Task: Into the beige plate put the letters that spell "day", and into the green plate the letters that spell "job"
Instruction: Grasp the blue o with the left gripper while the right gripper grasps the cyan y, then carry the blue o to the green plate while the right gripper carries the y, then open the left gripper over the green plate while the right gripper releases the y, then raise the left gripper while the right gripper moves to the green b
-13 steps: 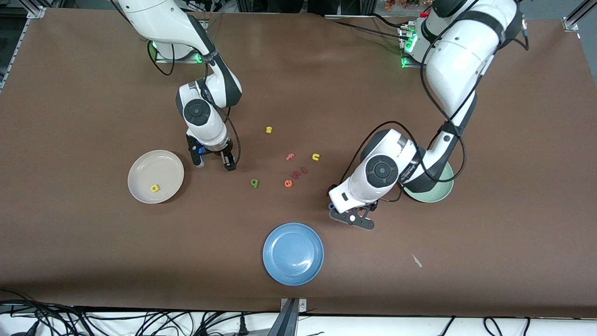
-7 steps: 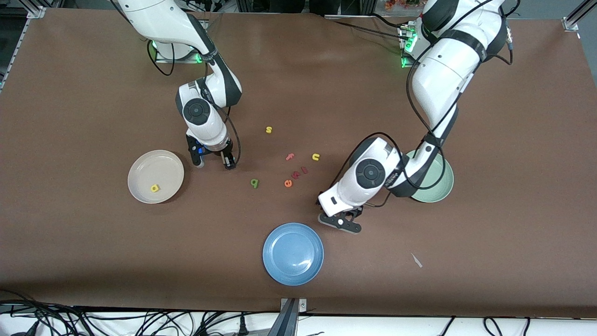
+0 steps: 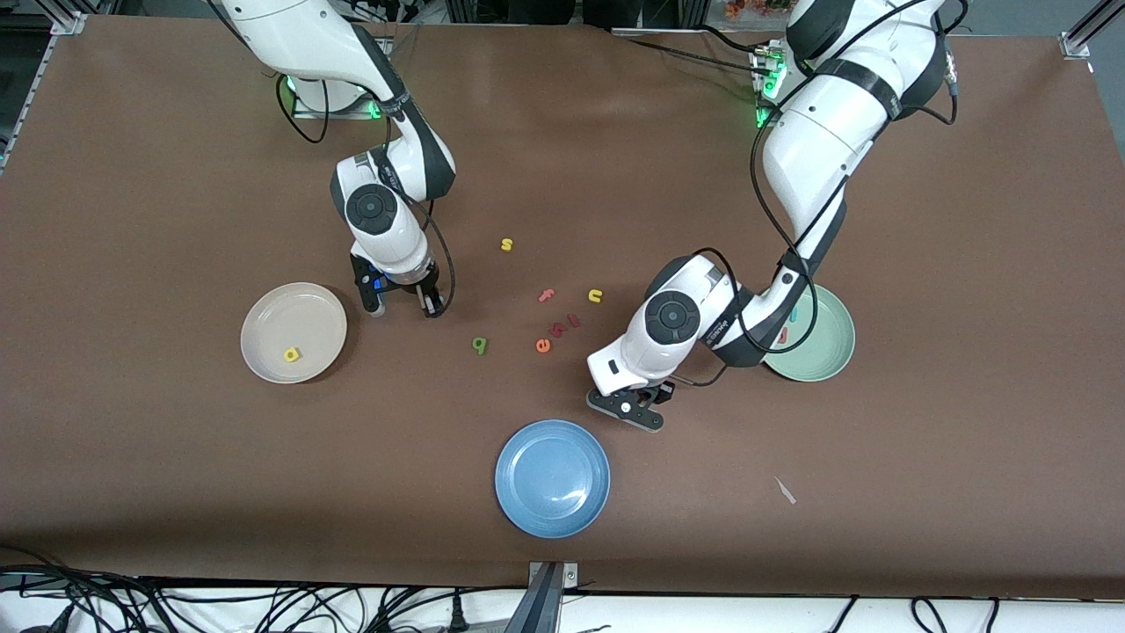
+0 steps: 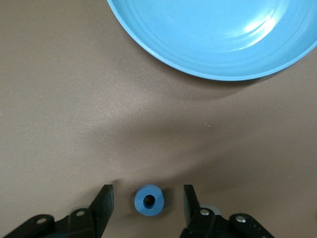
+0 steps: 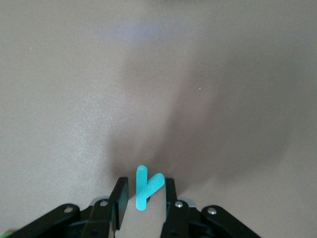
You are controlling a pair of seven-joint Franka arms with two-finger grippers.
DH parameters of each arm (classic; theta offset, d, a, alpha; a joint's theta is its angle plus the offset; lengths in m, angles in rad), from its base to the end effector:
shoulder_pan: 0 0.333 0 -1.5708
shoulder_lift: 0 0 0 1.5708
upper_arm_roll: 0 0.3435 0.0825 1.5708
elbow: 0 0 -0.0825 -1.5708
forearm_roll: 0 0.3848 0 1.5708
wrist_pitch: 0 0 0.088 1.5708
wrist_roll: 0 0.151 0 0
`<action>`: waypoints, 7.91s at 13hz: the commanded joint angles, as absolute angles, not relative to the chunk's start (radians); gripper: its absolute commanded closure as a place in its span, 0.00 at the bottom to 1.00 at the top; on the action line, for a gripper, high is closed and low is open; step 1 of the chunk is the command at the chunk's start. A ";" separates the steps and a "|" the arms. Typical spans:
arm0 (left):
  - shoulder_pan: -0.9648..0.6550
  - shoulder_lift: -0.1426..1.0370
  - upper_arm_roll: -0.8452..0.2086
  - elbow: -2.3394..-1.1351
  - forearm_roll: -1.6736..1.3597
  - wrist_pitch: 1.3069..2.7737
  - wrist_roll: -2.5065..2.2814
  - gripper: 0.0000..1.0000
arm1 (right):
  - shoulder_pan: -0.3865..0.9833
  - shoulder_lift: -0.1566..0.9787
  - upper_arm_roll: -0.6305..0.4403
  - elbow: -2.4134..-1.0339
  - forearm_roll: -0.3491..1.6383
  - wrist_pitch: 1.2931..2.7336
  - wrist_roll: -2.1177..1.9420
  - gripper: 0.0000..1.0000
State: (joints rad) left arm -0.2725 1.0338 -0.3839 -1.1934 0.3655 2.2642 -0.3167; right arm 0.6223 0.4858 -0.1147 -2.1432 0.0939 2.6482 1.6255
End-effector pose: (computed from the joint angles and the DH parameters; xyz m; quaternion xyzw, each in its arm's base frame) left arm 0.6890 -0.3987 0.1534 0.9816 -0.1828 0.0413 0.0372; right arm 0.5127 0.2825 0.1559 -0.8291 0.5589 -0.0093 0.0087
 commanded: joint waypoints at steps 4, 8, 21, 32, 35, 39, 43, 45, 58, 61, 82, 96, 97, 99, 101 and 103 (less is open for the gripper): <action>-0.276 1.025 -0.382 -1.224 0.399 2.256 -0.310 0.46 | 0.634 0.511 -0.124 -2.143 0.069 2.666 1.615 0.86; -0.275 1.025 -0.382 -1.224 0.399 2.256 -0.308 0.78 | 0.635 0.512 -0.124 -2.137 0.069 2.668 1.609 0.90; -0.131 0.734 -0.394 -1.398 0.383 1.873 -0.287 1.00 | 0.632 0.405 -0.167 -2.108 0.063 2.481 1.138 1.00; 0.342 0.655 -0.626 -1.635 0.379 1.917 0.030 1.00 | 0.632 0.351 -0.363 -2.109 0.064 2.327 0.216 1.00; 0.362 0.661 -0.626 -1.655 0.377 1.953 0.041 1.00 | 0.624 0.360 -0.445 -2.108 0.072 2.329 -0.062 1.00; 0.363 0.666 -0.632 -1.652 0.374 1.953 0.046 1.00 | 0.568 0.414 -0.453 -2.045 0.064 2.342 -0.309 0.99; 0.360 0.683 -0.632 -1.649 0.374 1.956 0.046 1.00 | 0.545 0.445 -0.451 -2.017 0.069 2.352 -0.376 0.98; 0.362 0.684 -0.630 -1.649 0.374 1.957 0.046 1.00 | 0.545 0.446 -0.451 -2.016 0.069 2.352 -0.377 0.97; 0.489 0.727 -0.623 -1.756 0.379 1.950 0.130 1.00 | 0.557 0.431 -0.439 -1.997 0.106 2.289 -0.252 0.00; 0.448 0.742 -0.611 -1.749 0.438 1.956 0.115 1.00 | 0.566 0.410 -0.408 -1.985 0.106 2.237 -0.123 0.00; 0.396 0.735 -0.617 -1.661 0.434 1.850 0.034 0.00 | 0.568 0.396 -0.175 -1.895 0.107 2.223 0.547 0.00; 0.390 0.583 -0.721 -1.359 0.402 1.657 0.051 0.00 | 0.574 0.612 -0.075 -1.654 0.098 2.229 0.684 0.00; 0.399 0.577 -0.719 -1.348 0.403 1.626 0.051 0.00 | 0.575 0.623 -0.075 -1.654 0.097 2.230 0.672 0.00; 0.417 0.543 -0.713 -1.347 0.373 1.615 0.052 0.00 | 0.578 0.640 -0.077 -1.651 0.097 2.241 0.650 0.00; 0.452 0.531 -0.719 -1.344 0.315 1.603 0.049 0.00 | 0.587 0.666 -0.075 -1.632 0.100 2.266 0.660 0.00; 0.497 0.502 -0.713 -1.322 0.237 1.576 0.051 0.00 | 0.597 0.687 -0.077 -1.626 0.103 2.278 0.667 0.00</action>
State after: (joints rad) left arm 0.4551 0.5470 -0.7200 -1.3348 0.3091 1.6099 0.0429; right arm 0.5862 0.6481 -0.0757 -1.6663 0.0967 2.2686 0.6666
